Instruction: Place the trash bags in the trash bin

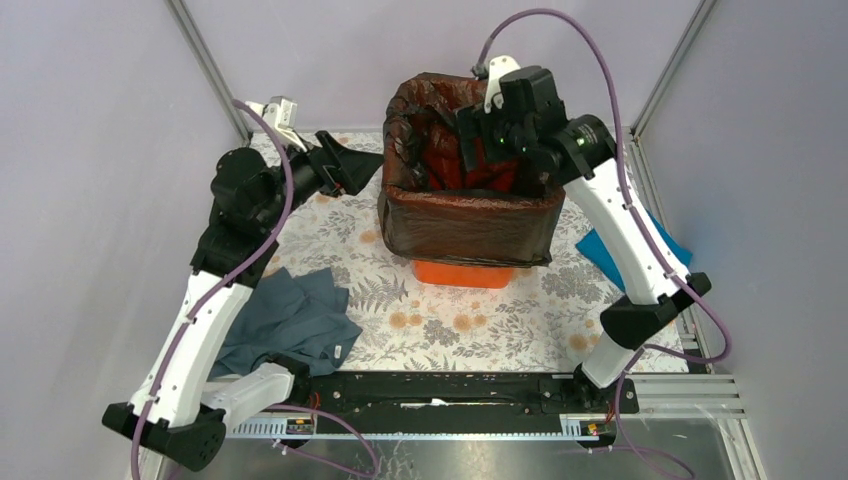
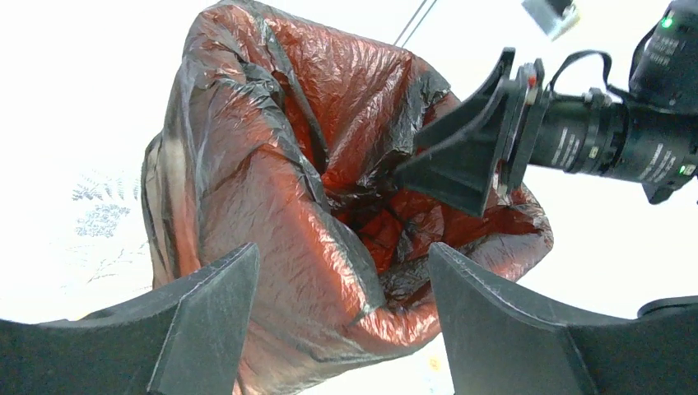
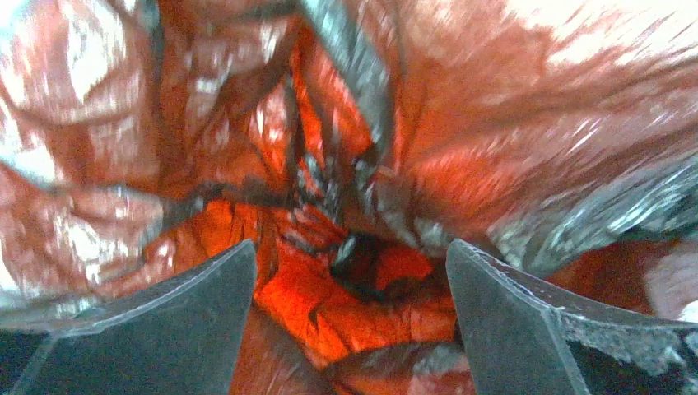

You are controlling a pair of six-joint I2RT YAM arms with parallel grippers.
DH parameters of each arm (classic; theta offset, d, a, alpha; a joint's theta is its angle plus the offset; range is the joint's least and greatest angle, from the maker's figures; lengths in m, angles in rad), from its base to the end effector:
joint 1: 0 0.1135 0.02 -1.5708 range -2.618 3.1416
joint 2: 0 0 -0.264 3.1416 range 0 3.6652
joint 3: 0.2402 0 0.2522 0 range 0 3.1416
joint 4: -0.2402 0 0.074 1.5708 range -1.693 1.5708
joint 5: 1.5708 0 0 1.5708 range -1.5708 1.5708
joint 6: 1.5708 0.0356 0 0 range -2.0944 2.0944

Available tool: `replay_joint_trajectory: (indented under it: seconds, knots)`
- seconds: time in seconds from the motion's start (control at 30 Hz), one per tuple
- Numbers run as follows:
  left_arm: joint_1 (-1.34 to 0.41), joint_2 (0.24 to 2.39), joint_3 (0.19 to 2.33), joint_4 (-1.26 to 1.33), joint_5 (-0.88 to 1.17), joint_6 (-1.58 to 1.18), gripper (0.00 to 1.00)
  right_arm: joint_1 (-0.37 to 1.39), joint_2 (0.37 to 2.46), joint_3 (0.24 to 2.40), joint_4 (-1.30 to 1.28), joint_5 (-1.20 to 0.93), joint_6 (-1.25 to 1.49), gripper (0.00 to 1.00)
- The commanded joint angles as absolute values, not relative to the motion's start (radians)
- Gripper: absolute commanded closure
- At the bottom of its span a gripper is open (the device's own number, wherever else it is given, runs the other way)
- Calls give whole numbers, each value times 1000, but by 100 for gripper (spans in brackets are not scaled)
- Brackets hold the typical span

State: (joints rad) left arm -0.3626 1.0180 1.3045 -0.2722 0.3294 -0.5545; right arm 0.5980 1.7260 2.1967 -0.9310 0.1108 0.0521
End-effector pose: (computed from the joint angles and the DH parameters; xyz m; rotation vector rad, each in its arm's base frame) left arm 0.1895 -0.0842 0.4665 0.1166 1.6382 -0.9685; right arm 0.2914 0.1937 0.4903 -0.4823 1.9831 0.2969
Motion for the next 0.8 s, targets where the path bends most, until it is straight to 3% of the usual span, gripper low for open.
replay_joint_trajectory:
  seconds: [0.0,0.37,0.77]
  knots:
    - [-362,976,1281,-277,289,-512,20,649,1709,2050,-1000,75,14,9]
    - [-362,949,1235,-288,305,-522,18,662,1942,2013,-1052,103,-31,9]
    - [-362,930,1224,-303,307,-519,17,660,2021,1807,-912,35,-21,8]
